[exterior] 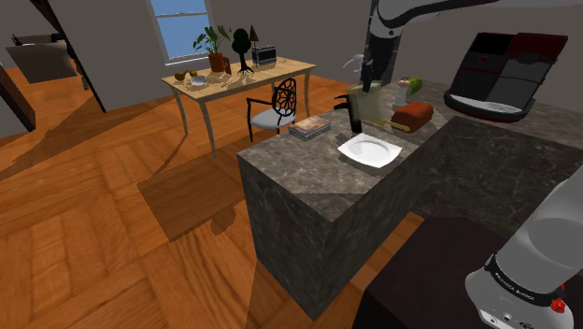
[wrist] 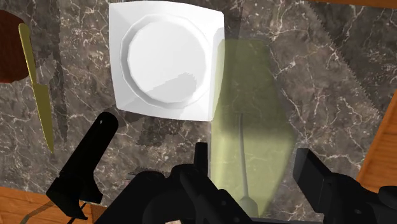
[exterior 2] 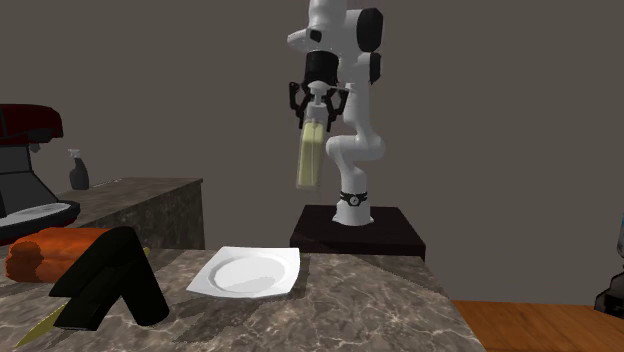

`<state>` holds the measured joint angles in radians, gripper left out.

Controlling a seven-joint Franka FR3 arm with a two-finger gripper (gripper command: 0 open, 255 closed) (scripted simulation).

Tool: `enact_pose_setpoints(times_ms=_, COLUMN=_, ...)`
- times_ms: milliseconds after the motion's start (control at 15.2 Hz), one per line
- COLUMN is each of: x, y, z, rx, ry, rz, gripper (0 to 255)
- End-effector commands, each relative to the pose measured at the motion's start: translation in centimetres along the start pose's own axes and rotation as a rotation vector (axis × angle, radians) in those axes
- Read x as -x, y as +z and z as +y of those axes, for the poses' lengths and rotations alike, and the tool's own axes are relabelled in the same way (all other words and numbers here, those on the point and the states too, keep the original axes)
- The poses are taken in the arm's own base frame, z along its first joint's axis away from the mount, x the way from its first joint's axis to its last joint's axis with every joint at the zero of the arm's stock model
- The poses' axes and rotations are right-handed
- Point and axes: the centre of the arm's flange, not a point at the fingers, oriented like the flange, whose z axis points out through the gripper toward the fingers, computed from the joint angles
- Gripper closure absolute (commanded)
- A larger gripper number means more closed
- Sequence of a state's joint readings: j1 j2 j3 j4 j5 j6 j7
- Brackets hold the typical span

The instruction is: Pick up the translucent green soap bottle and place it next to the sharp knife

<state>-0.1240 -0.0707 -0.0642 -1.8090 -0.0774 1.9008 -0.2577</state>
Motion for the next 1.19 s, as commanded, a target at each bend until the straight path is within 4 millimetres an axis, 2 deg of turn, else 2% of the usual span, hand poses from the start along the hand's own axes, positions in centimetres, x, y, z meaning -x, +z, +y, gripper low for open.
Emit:
enact_pose_setpoints(times_ms=0, x=-0.2, y=-1.2, z=0.1, rx=0.0, ry=0.0, rz=0.0, gripper=255)
enact_pose_setpoints(times_ms=660, x=-0.8, y=-6.0, z=0.6, rx=0.0, ry=0.0, rz=0.0, gripper=255)
enact_pose_setpoints(times_ms=1122, x=0.6, y=-1.5, z=8.6, rx=0.0, ry=0.0, rz=0.0, gripper=255)
